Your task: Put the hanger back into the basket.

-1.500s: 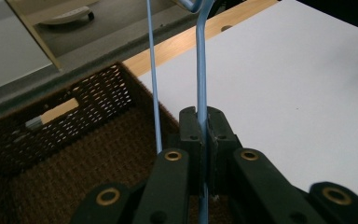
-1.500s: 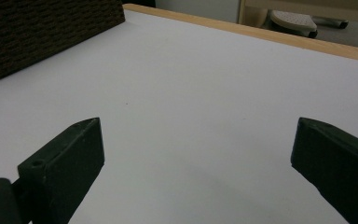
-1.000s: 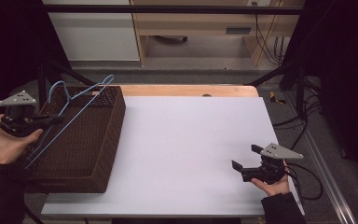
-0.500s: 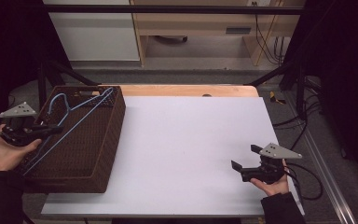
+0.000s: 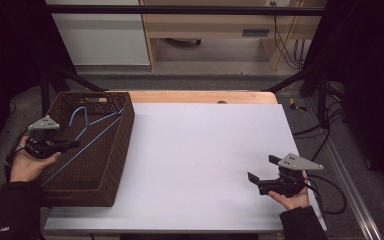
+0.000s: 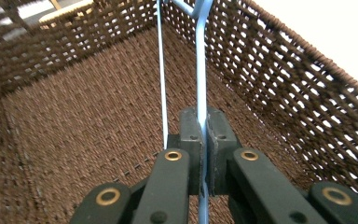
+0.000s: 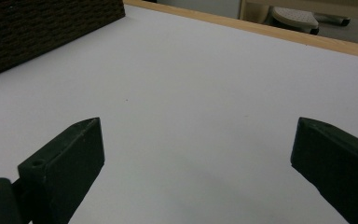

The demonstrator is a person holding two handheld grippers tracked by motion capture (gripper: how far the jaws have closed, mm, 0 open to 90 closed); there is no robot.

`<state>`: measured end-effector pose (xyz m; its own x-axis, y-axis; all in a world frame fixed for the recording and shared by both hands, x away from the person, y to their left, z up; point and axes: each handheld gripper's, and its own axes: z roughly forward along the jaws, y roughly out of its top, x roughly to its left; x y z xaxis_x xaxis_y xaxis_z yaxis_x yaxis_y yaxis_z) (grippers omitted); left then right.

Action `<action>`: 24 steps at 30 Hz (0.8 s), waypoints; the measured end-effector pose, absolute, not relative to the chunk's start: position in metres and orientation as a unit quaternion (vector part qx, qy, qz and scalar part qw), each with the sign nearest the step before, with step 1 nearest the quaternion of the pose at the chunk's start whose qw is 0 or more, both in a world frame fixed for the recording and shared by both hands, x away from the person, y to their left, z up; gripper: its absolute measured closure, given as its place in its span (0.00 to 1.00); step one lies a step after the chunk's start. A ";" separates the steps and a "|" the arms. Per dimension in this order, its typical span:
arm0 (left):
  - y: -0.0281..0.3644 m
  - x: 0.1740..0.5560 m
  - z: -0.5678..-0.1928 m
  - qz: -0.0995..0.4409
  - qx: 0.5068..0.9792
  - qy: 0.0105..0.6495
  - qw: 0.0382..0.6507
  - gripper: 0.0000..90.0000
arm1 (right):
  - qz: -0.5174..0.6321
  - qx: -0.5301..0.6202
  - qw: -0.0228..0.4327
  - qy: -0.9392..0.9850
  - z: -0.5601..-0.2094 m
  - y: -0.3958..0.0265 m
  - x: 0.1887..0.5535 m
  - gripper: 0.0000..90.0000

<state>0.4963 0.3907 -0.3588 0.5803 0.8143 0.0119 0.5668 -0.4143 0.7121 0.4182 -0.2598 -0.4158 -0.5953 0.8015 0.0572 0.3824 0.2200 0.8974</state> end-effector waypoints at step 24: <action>0.397 0.469 -0.347 0.215 0.785 0.437 0.383 0.58 | 0.486 0.395 0.217 0.749 -0.415 -0.260 0.417 0.03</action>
